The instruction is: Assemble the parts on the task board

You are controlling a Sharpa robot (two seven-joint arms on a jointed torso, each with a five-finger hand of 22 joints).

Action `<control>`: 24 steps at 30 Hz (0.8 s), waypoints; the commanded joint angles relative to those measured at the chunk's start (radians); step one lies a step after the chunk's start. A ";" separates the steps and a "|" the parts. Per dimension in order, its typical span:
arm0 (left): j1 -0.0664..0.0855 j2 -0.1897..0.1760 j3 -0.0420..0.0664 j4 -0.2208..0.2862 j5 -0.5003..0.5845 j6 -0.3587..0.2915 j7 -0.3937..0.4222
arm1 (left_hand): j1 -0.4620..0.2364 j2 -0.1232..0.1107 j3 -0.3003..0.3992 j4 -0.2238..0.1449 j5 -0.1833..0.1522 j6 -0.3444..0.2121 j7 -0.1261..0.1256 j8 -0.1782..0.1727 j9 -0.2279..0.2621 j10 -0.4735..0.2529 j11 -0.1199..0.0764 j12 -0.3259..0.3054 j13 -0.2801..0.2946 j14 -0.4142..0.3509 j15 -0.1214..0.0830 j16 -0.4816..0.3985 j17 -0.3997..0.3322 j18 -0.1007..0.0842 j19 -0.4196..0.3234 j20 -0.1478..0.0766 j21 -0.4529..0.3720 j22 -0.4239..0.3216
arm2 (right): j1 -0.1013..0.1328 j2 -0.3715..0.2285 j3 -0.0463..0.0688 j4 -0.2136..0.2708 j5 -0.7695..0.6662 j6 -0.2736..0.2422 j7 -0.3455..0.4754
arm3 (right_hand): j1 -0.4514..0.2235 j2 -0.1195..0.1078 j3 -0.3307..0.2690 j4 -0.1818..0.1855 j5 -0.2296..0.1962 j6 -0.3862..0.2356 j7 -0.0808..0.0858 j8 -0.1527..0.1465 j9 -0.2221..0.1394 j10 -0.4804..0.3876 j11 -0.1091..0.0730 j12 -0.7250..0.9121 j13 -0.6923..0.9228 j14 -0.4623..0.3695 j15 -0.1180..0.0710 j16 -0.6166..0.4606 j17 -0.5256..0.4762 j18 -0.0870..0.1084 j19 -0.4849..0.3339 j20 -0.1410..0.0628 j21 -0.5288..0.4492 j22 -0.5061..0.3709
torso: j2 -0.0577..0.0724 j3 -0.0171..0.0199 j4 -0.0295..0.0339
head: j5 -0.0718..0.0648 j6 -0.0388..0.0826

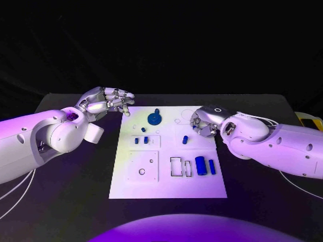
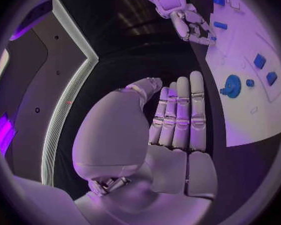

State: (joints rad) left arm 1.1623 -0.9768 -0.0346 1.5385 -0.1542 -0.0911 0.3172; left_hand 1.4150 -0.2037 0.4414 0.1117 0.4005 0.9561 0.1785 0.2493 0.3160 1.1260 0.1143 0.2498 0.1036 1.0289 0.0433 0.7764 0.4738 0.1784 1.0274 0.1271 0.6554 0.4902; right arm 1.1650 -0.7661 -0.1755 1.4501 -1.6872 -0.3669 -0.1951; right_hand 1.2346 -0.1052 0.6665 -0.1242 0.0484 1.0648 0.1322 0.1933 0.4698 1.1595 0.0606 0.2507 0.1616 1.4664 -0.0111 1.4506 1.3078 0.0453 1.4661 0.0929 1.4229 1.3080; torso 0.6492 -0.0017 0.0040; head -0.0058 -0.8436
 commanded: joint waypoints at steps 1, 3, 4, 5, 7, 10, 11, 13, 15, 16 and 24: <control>0.000 0.001 0.001 0.000 0.006 0.019 0.006 | 0.009 -0.002 0.002 -0.006 0.001 0.001 0.005 -0.006 0.000 -0.008 0.001 -0.007 -0.001 -0.007 0.002 -0.003 0.002 0.002 -0.001 0.003 -0.002 0.001 | 0.001 -0.002 0.001 0.006 -0.011 -0.035 -0.010 | 0.011 0.002 0.001 -0.008 0.006 0.004 0.000 0.007 0.002 0.005 0.002 0.004 0.001 0.061 -0.005 0.002 0.052 -0.012 0.053 -0.007 0.002 0.186 | 0.000 0.0006 -0.0007 | 0.000 0.000; 0.000 0.001 0.001 -0.001 0.006 0.019 0.006 | 0.009 -0.002 0.002 -0.006 0.001 0.001 0.005 -0.006 0.000 -0.008 0.001 -0.007 -0.001 -0.007 0.002 -0.003 0.002 0.002 -0.001 0.003 -0.002 0.001 | 0.001 -0.005 0.002 0.012 -0.011 -0.044 -0.008 | 0.011 0.001 0.000 -0.009 0.006 0.004 0.000 0.006 0.002 0.005 0.002 0.004 0.001 0.061 -0.005 0.002 0.053 -0.011 0.053 -0.007 0.001 0.185 | 0.000 0.0005 -0.0012 | 0.001 0.000; 0.000 0.001 0.001 -0.001 0.006 0.019 0.007 | 0.009 -0.002 0.002 -0.006 0.001 0.001 0.005 -0.006 0.000 -0.008 0.001 -0.007 -0.001 -0.007 0.002 -0.003 0.002 0.002 -0.001 0.003 -0.002 0.001 | 0.001 -0.006 0.002 0.015 -0.011 -0.049 -0.007 | 0.011 0.001 0.000 -0.009 0.006 0.004 0.000 0.006 0.002 0.005 0.002 0.004 0.001 0.061 -0.005 0.002 0.053 -0.011 0.053 -0.007 0.001 0.185 | 0.000 0.0005 -0.0012 | 0.001 -0.001; 0.000 0.001 0.001 -0.001 0.006 0.019 0.007 | 0.009 -0.002 0.002 -0.006 0.001 0.001 0.005 -0.006 0.000 -0.008 0.001 -0.007 -0.001 -0.007 0.002 -0.003 0.002 0.002 -0.001 0.003 -0.002 0.001 | 0.001 -0.007 0.002 0.017 -0.011 -0.053 -0.006 | 0.011 0.000 0.000 -0.009 0.007 0.003 0.001 0.006 0.002 0.004 0.003 0.004 0.001 0.061 -0.005 0.002 0.053 -0.011 0.053 -0.007 0.001 0.185 | 0.000 0.0006 -0.0015 | 0.001 -0.001; 0.000 0.002 0.001 -0.002 0.006 0.020 0.007 | 0.009 -0.002 0.002 -0.006 0.001 0.001 0.005 -0.006 0.000 -0.008 0.001 -0.007 -0.001 -0.007 0.002 -0.003 0.002 0.002 -0.001 0.003 -0.002 0.001 | 0.002 -0.011 0.002 0.024 -0.011 -0.066 -0.004 | 0.011 0.000 -0.001 -0.010 0.007 0.002 0.001 0.006 0.002 0.004 0.003 0.003 0.001 0.060 -0.004 0.001 0.051 -0.011 0.052 -0.007 -0.001 0.184 | 0.000 0.0003 -0.0011 | 0.000 -0.001; 0.000 0.002 0.001 -0.003 0.006 0.020 0.007 | 0.009 -0.002 0.002 -0.006 0.001 0.001 0.005 -0.006 0.000 -0.008 0.001 -0.007 -0.001 -0.007 0.002 -0.003 0.002 0.002 -0.001 0.003 -0.002 0.001 | 0.003 -0.016 0.003 0.033 -0.011 -0.085 -0.002 | 0.010 -0.001 -0.001 -0.010 0.007 0.002 0.001 0.006 0.002 0.004 0.003 0.003 0.001 0.060 -0.004 0.000 0.049 -0.011 0.052 -0.007 -0.001 0.184 | 0.000 0.0003 -0.0005 | -0.001 -0.001; 0.000 0.002 0.001 -0.004 0.006 0.020 0.007 | 0.009 -0.002 0.002 -0.006 0.001 0.001 0.005 -0.006 0.000 -0.008 0.001 -0.007 -0.001 -0.007 0.002 -0.003 0.002 0.002 -0.001 0.003 -0.002 0.001 | 0.004 -0.017 0.004 0.036 -0.011 -0.090 -0.001 | 0.010 -0.001 -0.001 -0.010 0.007 0.002 0.001 0.006 0.002 0.004 0.003 0.003 0.001 0.060 -0.004 0.000 0.049 -0.011 0.052 -0.007 -0.001 0.184 | 0.000 0.0005 -0.0004 | -0.001 -0.001; 0.000 0.002 0.001 -0.005 0.006 0.020 0.007 | 0.009 -0.002 0.001 -0.006 0.001 0.001 0.006 -0.007 0.000 -0.009 0.002 -0.008 -0.001 -0.006 0.003 -0.003 0.003 0.002 -0.001 0.003 -0.001 0.002 | 0.006 -0.021 0.006 0.042 -0.011 -0.099 -0.001 | 0.011 -0.002 -0.001 -0.011 0.007 0.002 0.001 0.006 0.002 0.003 0.003 0.002 0.001 0.060 -0.004 0.001 0.050 -0.011 0.052 -0.007 -0.001 0.184 | 0.000 0.0004 -0.0003 | -0.001 -0.001; 0.000 0.002 0.001 -0.006 0.006 0.020 0.007 | 0.009 -0.002 0.001 -0.006 0.001 0.001 0.006 -0.007 0.000 -0.009 0.002 -0.008 -0.001 -0.006 0.003 -0.003 0.003 0.002 -0.001 0.003 -0.001 0.002 | 0.009 -0.026 0.007 0.048 -0.010 -0.106 0.000 | 0.011 -0.002 -0.001 -0.011 0.007 0.002 0.001 0.006 0.002 0.003 0.003 0.002 0.001 0.060 -0.004 0.001 0.050 -0.011 0.052 -0.007 -0.001 0.184 | 0.000 0.0002 -0.0003 | -0.002 -0.001; 0.000 0.002 0.001 -0.007 0.006 0.020 0.007 | 0.009 -0.002 0.001 -0.006 0.001 0.001 0.006 -0.007 0.000 -0.009 0.002 -0.008 -0.001 -0.006 0.003 -0.003 0.003 0.002 -0.001 0.003 -0.001 0.002 | 0.011 -0.030 0.009 0.053 -0.008 -0.111 0.000 | 0.011 -0.002 -0.002 -0.011 0.007 0.001 0.001 0.006 0.003 0.003 0.003 0.002 0.001 0.060 -0.004 0.001 0.051 -0.011 0.053 -0.007 0.000 0.185 | 0.000 0.0000 -0.0002 | -0.002 0.000; 0.000 0.002 0.001 -0.009 0.006 0.020 0.008 | 0.008 -0.001 0.000 -0.006 0.001 0.001 0.006 -0.007 0.000 -0.009 0.002 -0.008 -0.001 -0.006 0.003 -0.003 0.003 0.002 -0.001 0.003 0.000 0.003 | 0.024 -0.081 0.022 0.147 0.033 -0.143 0.008 | 0.010 -0.004 -0.002 -0.012 0.007 0.001 0.002 0.006 0.003 0.003 0.004 0.002 0.001 0.060 -0.004 0.001 0.050 -0.011 0.052 -0.007 -0.001 0.184 | -0.001 -0.0010 -0.0022 | 0.012 0.003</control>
State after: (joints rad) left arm 1.1622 -0.9764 -0.0346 1.5286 -0.1541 -0.0872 0.3172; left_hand 1.4150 -0.2037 0.4414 0.1117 0.4004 0.9562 0.1784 0.2455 0.3160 1.1222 0.1181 0.2457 0.1037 1.0289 0.0433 0.7764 0.4754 0.1783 1.0274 0.1271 0.6554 0.4918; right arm 1.1877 -0.8446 -0.1536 1.5800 -1.6737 -0.4761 -0.1951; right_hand 1.2360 -0.1039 0.6650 -0.1312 0.0521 1.0642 0.1322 0.1957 0.4722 1.1626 0.0642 0.2473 0.1618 1.4664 -0.0110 1.4505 1.3075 0.0454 1.4661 0.0930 1.4228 1.3076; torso 0.6488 -0.0018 0.0035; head 0.0008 -0.8433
